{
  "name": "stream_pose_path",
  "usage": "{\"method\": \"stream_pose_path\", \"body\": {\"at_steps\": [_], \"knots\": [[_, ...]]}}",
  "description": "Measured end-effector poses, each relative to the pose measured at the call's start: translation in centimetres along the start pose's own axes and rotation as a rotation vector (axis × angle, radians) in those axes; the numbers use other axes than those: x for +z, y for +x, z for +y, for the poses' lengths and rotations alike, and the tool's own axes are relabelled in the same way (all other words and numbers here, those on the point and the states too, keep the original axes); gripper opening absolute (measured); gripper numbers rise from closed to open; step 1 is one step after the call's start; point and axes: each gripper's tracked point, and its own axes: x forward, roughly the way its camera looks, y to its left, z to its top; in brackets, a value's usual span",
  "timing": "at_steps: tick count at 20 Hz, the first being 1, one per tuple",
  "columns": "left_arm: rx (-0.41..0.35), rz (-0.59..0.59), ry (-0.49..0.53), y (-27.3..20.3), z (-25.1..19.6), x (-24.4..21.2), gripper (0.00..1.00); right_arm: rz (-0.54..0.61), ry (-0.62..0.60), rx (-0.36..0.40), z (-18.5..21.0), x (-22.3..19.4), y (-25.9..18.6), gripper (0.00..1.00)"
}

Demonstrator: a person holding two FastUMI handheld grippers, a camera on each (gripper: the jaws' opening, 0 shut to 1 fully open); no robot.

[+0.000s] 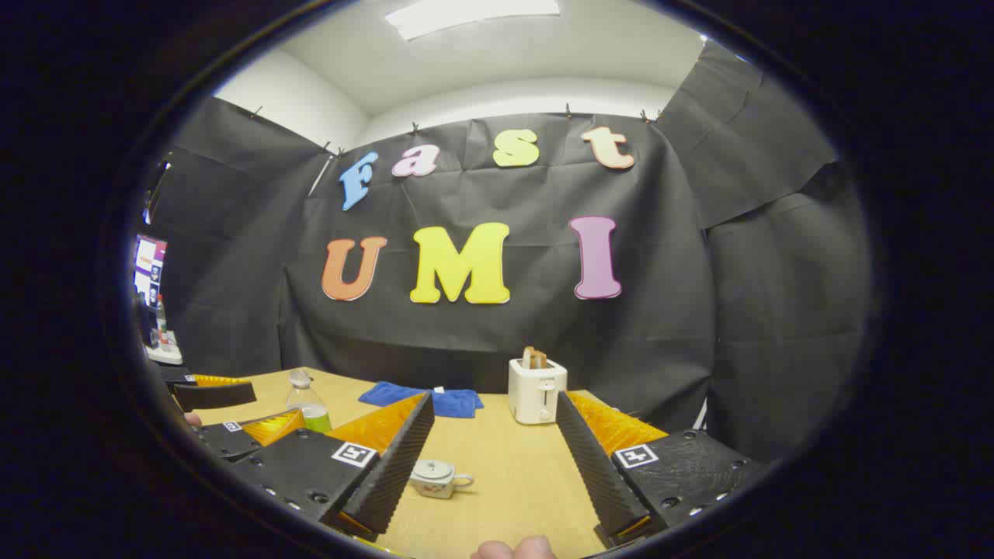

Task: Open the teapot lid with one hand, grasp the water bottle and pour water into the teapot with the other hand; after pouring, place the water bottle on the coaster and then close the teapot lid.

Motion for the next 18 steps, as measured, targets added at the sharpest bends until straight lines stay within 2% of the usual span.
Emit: {"method": "stream_pose_path", "body": {"at_steps": [18], "knots": [[0.025,0.003,0.001,0.1,1.4,-0.3,0.98,-0.008,-0.016,0.014,1.0,-0.3,-0.2,0.95]]}}
